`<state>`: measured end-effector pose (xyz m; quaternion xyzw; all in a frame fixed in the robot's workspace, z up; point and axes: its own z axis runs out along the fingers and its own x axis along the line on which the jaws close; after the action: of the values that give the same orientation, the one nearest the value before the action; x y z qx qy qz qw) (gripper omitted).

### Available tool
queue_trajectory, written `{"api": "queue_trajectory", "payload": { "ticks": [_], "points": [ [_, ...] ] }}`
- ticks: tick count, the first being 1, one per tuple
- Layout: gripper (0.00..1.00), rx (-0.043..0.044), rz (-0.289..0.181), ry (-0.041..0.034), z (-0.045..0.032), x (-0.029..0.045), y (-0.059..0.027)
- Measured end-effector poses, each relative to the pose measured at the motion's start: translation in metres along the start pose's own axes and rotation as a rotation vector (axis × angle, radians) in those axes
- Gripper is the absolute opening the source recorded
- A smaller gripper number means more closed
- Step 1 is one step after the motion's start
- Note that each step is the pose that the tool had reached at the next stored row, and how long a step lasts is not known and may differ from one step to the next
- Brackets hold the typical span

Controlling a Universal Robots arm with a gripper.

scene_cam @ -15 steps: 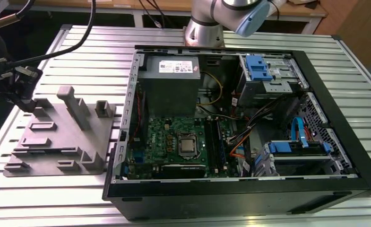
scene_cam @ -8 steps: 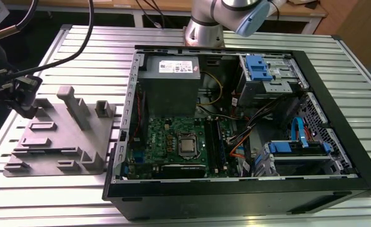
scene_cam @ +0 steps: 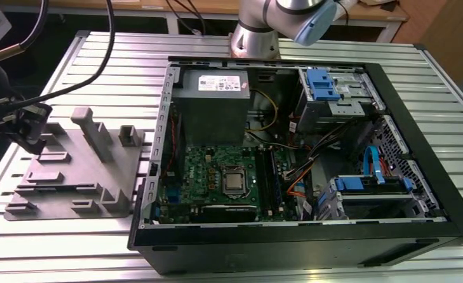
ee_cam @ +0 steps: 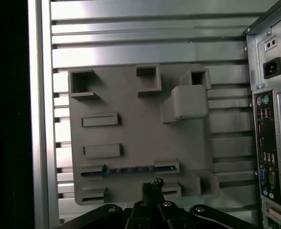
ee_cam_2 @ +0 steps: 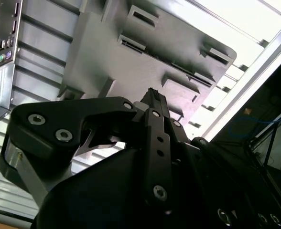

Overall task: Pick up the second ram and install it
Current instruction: 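Reach for the second ram, then pick up the second ram and move it above second insertion slot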

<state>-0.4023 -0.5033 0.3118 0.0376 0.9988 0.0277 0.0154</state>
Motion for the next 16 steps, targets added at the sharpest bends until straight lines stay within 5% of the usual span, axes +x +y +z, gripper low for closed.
{"api": "queue_trajectory", "payload": {
  "ticks": [9, 16],
  "points": [
    [0.07, -0.0010, 0.000, 0.0001, 0.0137, 0.0024, -0.0055],
    [0.07, -0.0012, 0.000, 0.0001, 0.0153, 0.0025, -0.0062]
  ]
}}
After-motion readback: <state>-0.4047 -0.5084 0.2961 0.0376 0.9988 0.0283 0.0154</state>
